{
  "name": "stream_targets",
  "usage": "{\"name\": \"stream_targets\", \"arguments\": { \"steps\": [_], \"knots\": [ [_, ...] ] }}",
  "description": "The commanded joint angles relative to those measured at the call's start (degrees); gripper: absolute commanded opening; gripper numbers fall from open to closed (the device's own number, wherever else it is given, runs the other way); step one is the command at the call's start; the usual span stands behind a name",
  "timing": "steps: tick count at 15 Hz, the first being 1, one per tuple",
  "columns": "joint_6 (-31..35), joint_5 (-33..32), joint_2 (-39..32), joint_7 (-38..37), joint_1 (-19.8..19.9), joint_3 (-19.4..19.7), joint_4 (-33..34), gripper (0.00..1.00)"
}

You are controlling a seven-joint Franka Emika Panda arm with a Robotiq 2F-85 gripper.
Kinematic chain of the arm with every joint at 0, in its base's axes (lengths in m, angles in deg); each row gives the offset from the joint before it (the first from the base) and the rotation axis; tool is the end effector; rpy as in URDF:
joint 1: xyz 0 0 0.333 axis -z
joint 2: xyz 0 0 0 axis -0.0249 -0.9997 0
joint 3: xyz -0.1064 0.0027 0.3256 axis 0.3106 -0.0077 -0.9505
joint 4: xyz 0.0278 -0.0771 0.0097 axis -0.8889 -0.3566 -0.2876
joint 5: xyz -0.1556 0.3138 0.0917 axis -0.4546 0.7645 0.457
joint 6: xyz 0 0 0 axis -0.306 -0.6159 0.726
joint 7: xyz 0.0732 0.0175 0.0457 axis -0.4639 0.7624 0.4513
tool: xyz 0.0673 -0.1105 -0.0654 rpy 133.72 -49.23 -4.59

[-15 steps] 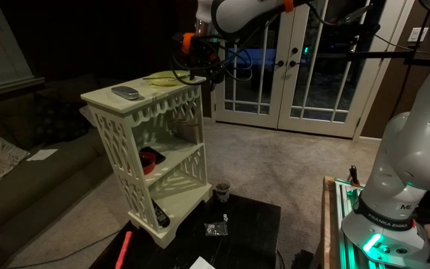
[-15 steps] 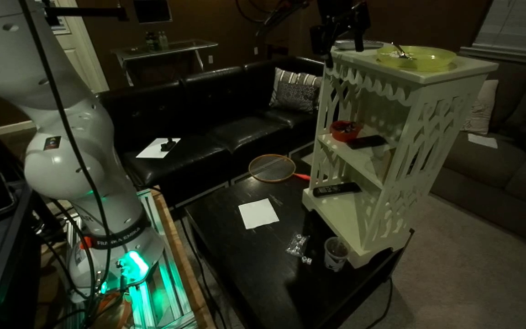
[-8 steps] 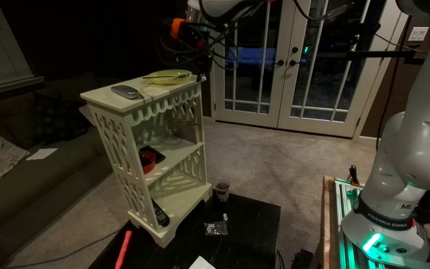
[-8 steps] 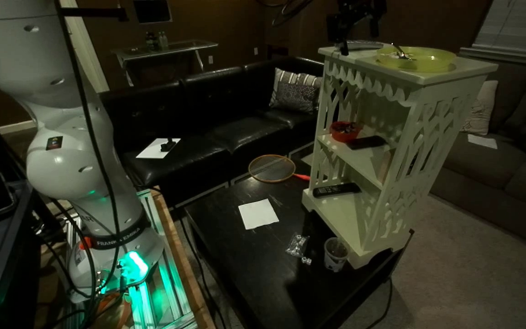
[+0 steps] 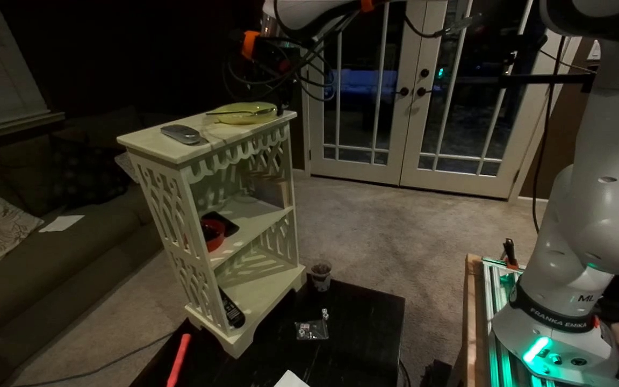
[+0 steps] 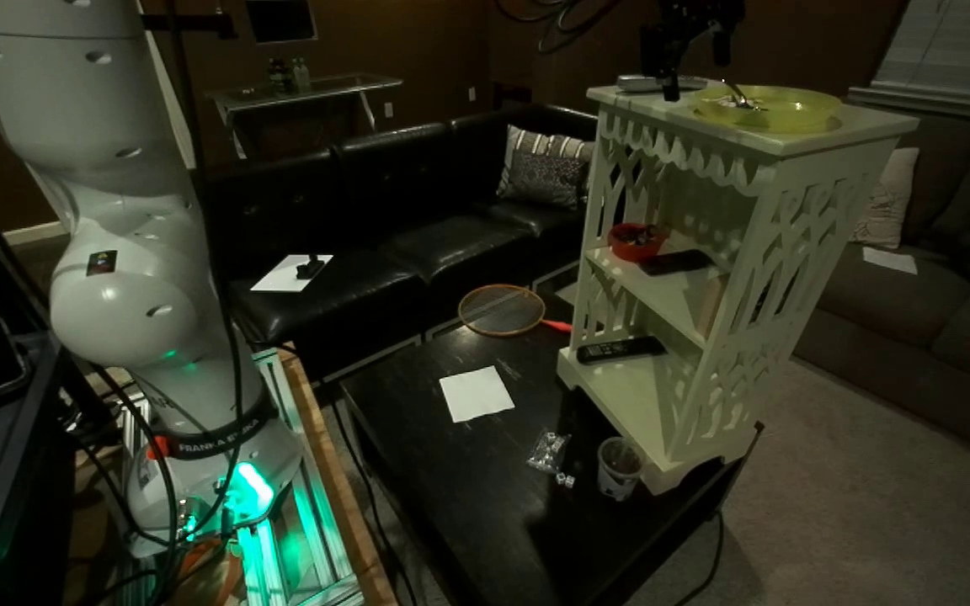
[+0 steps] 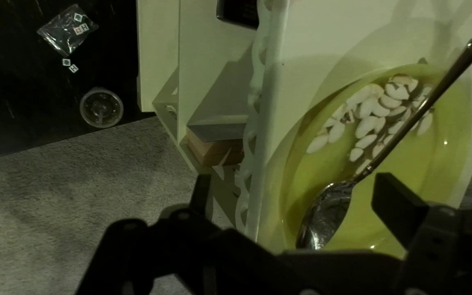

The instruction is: Put the yellow bowl in the top shelf

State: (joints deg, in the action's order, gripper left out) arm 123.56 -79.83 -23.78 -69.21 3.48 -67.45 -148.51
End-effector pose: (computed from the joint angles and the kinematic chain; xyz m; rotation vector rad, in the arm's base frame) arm 0.6145 -0.0636 0.5922 -1.9492 2.1094 -0.5557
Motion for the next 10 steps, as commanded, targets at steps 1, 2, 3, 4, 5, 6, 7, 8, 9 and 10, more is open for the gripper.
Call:
{"name": "stream_targets", "arguments": {
  "steps": [1,2,3,4,5,6,7,8,9,10],
  "knots": [
    [0.13,0.55,-1.04,1.10,-1.15,1.69,0.69,1.00],
    [0.09,0.88,-1.63,1.42,-1.08,1.92,1.06,1.00],
    [-0.07,1.23,-2.32,1.72,-0.95,2.19,1.45,1.00],
    [-0.25,1.57,-2.83,1.94,-0.88,2.43,1.75,1.00],
    [-0.06,1.55,-3.34,1.80,-0.88,2.71,2.05,1.00],
    [0.13,1.39,-3.87,1.69,-0.90,2.99,2.39,1.00],
    [0.02,1.60,-4.38,1.76,-0.91,3.20,2.84,1.00],
    [-0.24,1.78,-4.89,1.89,-0.91,3.37,3.50,0.99],
    [-0.31,1.74,-5.38,1.89,-0.94,3.55,4.15,0.96],
    [-0.49,1.67,-5.86,1.85,-1.02,3.67,5.01,0.94]
  ]
}}
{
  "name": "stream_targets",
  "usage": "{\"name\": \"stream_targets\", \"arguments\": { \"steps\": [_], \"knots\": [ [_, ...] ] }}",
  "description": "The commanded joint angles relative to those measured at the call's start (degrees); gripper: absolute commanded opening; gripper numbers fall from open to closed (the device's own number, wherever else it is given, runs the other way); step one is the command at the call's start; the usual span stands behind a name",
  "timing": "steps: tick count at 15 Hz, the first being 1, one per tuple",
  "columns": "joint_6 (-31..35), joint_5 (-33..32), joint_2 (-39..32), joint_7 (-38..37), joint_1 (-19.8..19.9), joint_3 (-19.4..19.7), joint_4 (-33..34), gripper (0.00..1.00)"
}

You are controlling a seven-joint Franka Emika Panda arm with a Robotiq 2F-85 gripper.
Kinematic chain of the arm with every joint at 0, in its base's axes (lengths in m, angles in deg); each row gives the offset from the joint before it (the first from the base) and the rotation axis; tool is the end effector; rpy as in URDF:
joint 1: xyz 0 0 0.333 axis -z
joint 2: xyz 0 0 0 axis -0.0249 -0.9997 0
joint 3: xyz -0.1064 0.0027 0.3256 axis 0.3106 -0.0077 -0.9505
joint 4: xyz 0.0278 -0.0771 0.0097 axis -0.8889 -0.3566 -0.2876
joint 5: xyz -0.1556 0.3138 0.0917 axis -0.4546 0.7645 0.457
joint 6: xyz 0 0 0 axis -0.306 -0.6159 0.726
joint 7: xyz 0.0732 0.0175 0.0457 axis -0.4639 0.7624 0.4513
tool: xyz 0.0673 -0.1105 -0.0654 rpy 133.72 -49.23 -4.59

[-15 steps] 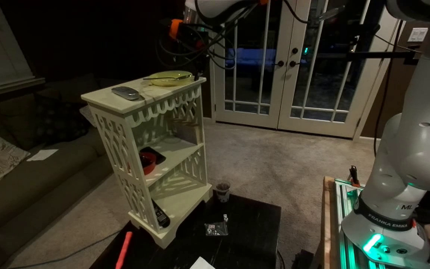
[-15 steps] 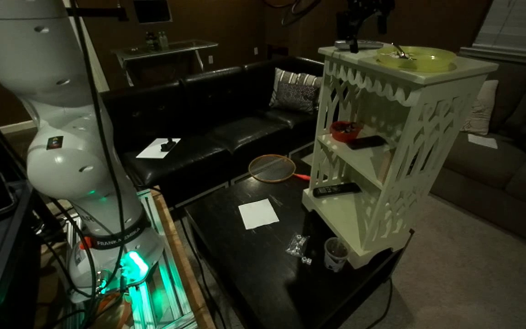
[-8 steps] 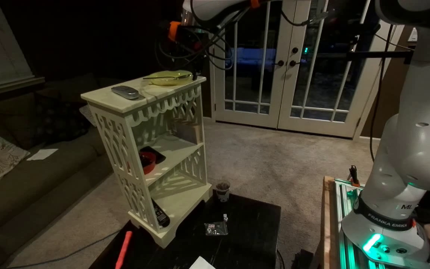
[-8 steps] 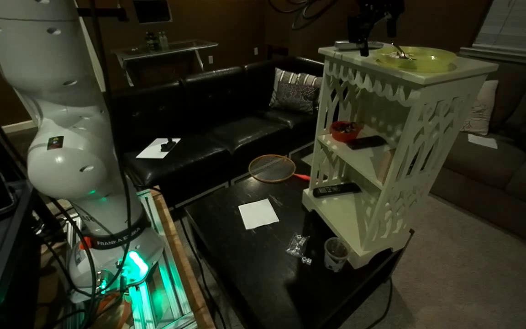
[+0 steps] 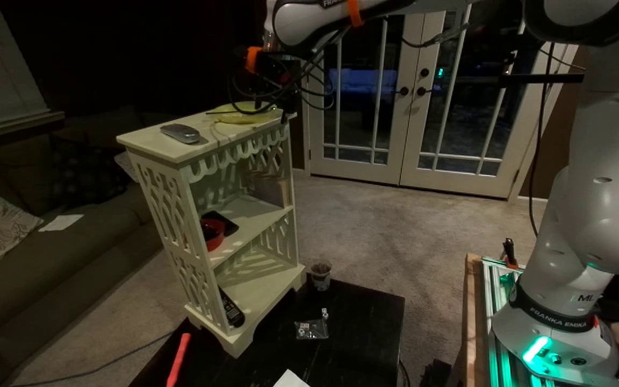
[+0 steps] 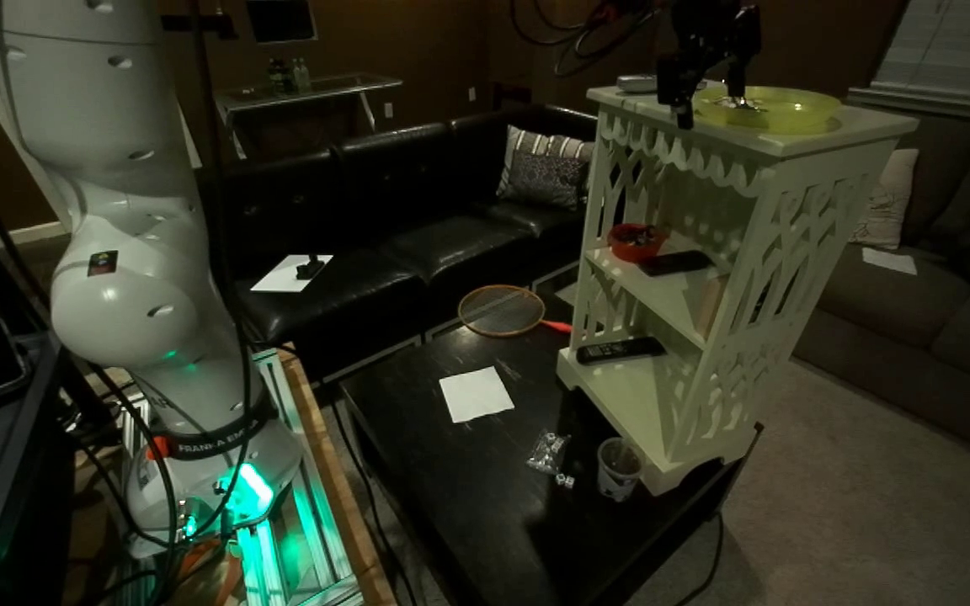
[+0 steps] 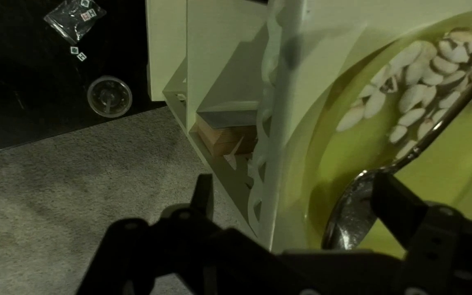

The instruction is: Put the yellow bowl in the top shelf

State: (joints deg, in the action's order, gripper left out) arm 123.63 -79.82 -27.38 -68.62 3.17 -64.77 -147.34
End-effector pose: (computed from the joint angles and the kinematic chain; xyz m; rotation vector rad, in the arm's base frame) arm 0.6286 -0.0890 0.5634 -1.9519 2.1702 -0.5324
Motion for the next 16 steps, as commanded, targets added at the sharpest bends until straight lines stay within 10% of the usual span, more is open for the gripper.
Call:
{"name": "stream_targets", "arguments": {
  "steps": [1,5,11,16],
  "knots": [
    [-0.61,1.62,-2.54,1.28,-0.78,1.05,4.50,0.92],
    [-2.00,1.23,-3.56,1.45,-1.09,1.15,7.53,0.95],
    [-3.58,1.24,-5.67,1.43,-1.39,1.23,9.30,0.69],
    [-5.64,0.66,-6.49,1.17,-1.63,1.54,10.23,0.22]
  ]
}}
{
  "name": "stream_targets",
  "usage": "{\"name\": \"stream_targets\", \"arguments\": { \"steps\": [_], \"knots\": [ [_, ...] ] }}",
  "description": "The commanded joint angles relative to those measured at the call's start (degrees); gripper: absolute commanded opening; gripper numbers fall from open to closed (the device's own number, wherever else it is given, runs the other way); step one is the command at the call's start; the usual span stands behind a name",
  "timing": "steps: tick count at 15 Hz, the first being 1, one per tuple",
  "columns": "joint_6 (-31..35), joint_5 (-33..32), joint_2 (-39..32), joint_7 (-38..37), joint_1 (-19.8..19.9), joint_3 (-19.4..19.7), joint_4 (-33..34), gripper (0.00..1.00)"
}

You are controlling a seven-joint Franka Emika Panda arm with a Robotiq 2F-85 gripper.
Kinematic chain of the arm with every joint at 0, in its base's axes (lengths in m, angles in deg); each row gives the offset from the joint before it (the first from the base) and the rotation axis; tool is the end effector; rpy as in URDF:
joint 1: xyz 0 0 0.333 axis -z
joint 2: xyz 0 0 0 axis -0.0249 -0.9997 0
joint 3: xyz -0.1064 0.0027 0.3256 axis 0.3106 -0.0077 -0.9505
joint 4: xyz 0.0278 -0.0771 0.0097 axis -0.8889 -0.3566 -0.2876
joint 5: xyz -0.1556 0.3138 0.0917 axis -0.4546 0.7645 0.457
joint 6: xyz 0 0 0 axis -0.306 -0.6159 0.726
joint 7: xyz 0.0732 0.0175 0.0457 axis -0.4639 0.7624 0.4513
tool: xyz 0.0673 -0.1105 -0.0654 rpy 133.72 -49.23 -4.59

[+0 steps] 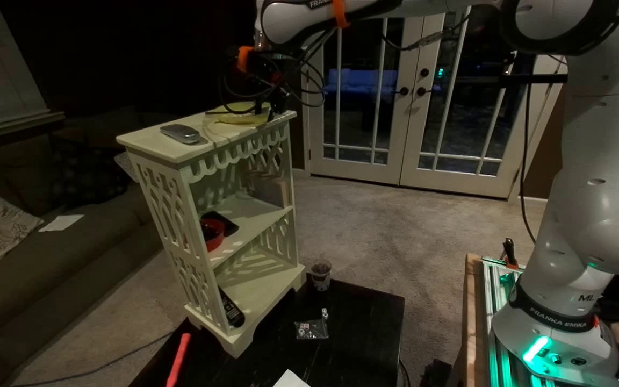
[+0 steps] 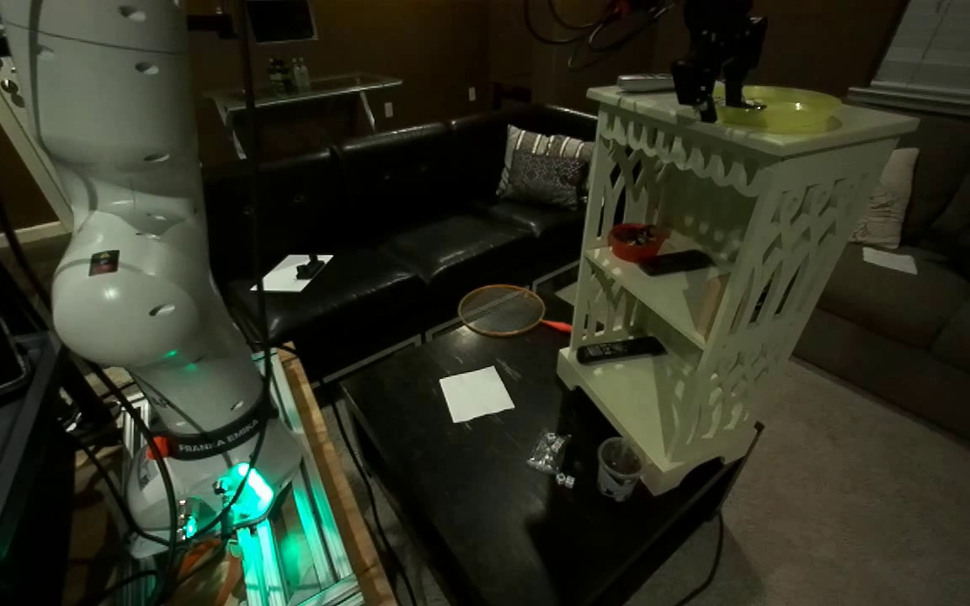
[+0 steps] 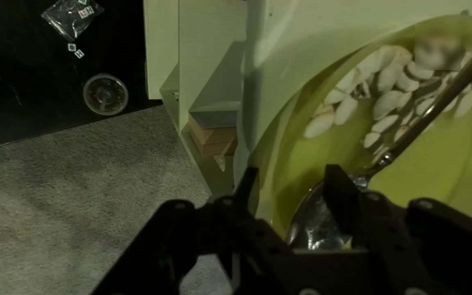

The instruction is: Put the yellow bowl in the top shelf

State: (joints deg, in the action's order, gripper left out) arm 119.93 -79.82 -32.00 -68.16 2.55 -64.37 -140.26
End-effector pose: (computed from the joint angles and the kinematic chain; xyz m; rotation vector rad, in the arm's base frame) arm 0.6517 -0.0885 0.5642 -1.9763 2.1792 -0.5203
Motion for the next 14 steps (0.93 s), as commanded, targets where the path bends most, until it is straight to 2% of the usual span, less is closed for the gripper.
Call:
{"name": "stream_targets", "arguments": {
  "steps": [1,3,4,10,14],
  "knots": [
    [-2.27,0.51,-1.87,0.66,-1.08,1.24,3.38,0.15],
    [-2.84,0.11,-1.85,0.46,-1.30,1.53,3.89,0.01],
    [-3.03,-0.02,-1.77,0.32,-1.37,1.61,4.01,0.00],
    [-2.84,-0.35,1.46,0.60,-1.53,1.86,2.26,0.01],
    [0.55,1.86,6.52,1.40,-0.78,1.70,-3.22,0.01]
  ]
}}
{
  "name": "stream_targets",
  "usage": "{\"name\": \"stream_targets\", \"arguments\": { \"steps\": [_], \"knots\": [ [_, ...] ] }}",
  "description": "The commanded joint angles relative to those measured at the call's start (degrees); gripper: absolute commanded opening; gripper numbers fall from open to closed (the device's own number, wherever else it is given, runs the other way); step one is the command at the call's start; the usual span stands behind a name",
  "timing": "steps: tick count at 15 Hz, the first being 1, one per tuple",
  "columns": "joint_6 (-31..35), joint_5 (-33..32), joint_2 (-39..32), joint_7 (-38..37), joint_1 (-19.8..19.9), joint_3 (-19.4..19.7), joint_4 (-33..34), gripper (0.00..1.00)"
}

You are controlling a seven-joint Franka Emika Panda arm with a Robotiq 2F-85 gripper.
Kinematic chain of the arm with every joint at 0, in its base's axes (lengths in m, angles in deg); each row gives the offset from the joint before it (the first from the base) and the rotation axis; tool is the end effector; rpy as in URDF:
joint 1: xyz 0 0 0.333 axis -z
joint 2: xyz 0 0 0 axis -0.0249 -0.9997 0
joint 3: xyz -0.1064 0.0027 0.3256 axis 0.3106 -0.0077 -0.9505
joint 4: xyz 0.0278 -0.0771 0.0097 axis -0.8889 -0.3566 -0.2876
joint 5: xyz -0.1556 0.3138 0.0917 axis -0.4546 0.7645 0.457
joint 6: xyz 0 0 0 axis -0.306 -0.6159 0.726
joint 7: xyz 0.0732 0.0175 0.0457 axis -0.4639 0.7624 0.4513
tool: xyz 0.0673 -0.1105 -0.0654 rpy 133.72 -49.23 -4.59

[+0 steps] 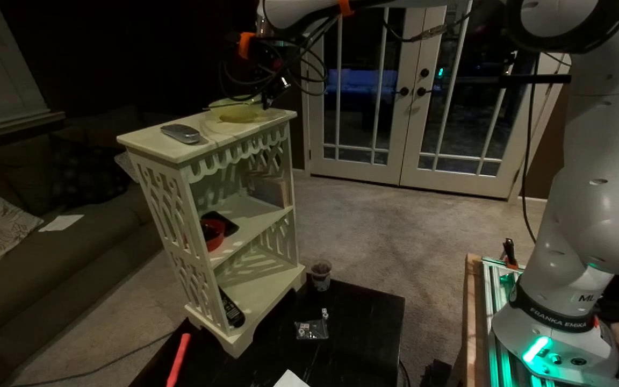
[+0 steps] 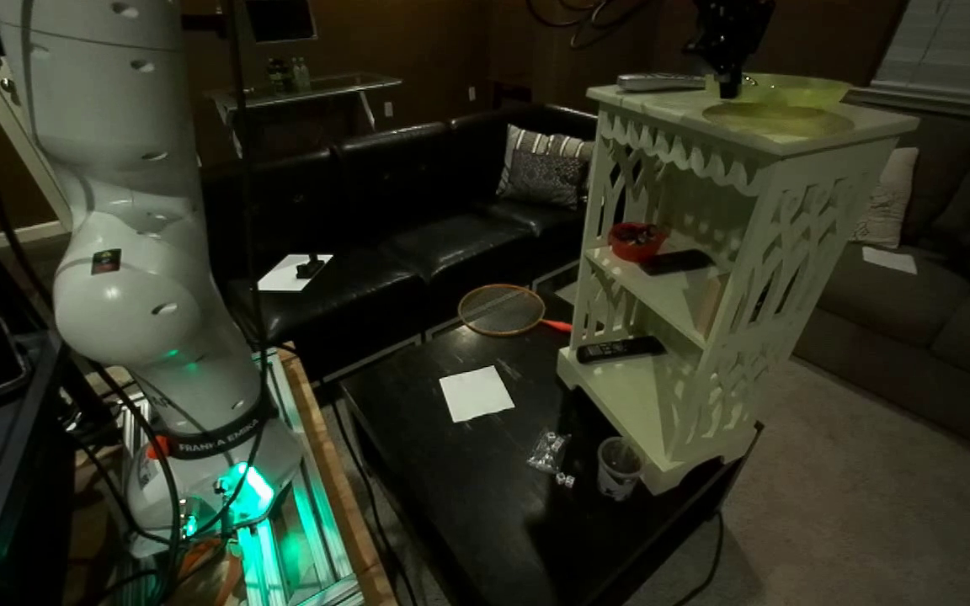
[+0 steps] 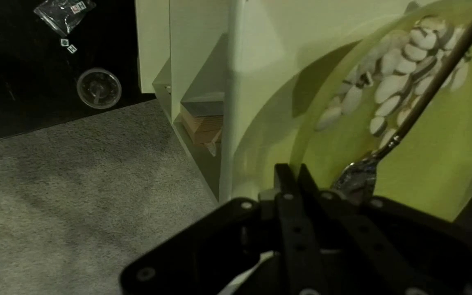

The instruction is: Put the yellow bowl in the top shelf

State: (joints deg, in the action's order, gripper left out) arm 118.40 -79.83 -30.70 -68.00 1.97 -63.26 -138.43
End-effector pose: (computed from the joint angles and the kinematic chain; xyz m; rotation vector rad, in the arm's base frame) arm 0.6449 -0.0929 0.5915 -1.9528 2.1743 -0.5549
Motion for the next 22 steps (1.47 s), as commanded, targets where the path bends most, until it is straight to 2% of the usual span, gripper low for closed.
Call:
{"name": "stream_targets", "arguments": {
  "steps": [1,5,10,12,15,18,22],
  "knots": [
    [3.19,2.44,6.95,1.33,-0.03,0.53,-6.88,0.01],
    [5.37,3.08,14.95,2.71,0.10,0.13,-15.01,0.01],
    [4.39,3.14,29.29,6.17,0.10,-1.39,-28.65,0.01],
    [2.63,2.32,35.05,8.45,0.55,-2.23,-33.57,0.01],
    [-4.00,2.88,42.85,12.79,1.14,-3.06,-40.08,0.01],
    [-9.02,2.67,47.47,15.52,1.95,-4.07,-44.48,0.01],
    [-9.08,4.73,50.13,17.27,2.00,-4.74,-49.34,0.01]
  ]
}}
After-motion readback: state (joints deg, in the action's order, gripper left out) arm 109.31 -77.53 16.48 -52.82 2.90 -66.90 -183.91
